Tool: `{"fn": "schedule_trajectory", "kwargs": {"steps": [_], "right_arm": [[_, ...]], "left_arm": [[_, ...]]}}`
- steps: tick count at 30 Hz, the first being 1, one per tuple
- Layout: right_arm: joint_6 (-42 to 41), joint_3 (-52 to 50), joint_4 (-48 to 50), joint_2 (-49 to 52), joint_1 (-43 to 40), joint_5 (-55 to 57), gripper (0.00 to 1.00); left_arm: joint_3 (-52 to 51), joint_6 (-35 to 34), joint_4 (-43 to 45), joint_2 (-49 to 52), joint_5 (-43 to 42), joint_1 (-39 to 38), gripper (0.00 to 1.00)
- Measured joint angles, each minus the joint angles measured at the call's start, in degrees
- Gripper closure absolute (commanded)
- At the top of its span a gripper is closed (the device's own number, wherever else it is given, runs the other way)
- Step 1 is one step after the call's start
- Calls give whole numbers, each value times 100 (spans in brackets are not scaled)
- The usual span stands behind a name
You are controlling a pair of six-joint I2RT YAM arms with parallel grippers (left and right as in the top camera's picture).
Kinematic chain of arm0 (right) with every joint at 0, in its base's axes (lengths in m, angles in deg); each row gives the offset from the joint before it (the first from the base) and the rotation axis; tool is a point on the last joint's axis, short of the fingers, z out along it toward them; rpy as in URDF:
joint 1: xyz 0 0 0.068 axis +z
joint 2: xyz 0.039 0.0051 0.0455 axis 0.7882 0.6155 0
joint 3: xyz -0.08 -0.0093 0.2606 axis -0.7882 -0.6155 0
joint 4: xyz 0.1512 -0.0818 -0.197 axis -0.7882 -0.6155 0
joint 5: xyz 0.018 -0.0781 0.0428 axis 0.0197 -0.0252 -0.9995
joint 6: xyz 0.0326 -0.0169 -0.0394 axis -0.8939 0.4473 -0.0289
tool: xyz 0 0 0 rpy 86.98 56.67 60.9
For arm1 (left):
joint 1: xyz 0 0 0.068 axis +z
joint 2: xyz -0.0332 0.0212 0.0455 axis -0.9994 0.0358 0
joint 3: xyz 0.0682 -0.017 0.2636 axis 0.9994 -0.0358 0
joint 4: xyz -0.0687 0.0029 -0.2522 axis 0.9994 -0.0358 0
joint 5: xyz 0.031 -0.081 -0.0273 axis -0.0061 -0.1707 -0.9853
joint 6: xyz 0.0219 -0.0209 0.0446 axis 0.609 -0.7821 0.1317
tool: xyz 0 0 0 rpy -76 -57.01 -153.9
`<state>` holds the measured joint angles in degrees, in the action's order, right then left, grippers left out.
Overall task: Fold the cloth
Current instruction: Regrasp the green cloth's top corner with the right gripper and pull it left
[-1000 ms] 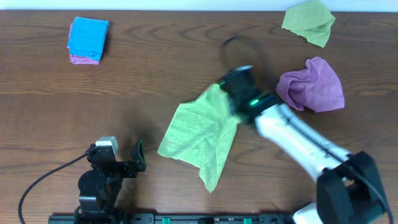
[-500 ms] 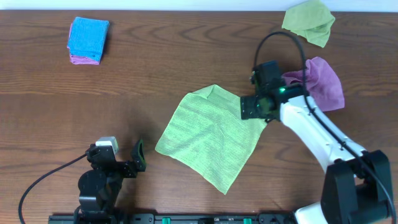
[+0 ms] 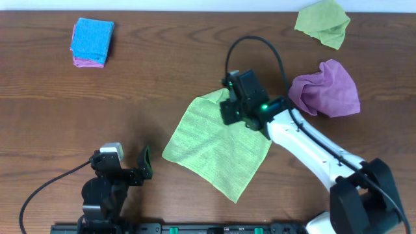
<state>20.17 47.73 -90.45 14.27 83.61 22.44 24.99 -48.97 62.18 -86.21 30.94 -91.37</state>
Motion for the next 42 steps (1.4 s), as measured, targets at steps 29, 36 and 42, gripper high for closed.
{"fn": "schedule_trajectory", "kwargs": {"steps": [29,36,42], "right_arm": [[-1228,46,2118,1853,90,-280,98],[-1333,407,2347,2214,90,-72,98],[-1379,850,2846,2282,90,136,98]], "left_arm": [[0,0,0,0,0,0,5],[0,2,0,0,0,0,5],[0,0,0,0,0,0,5]]}}
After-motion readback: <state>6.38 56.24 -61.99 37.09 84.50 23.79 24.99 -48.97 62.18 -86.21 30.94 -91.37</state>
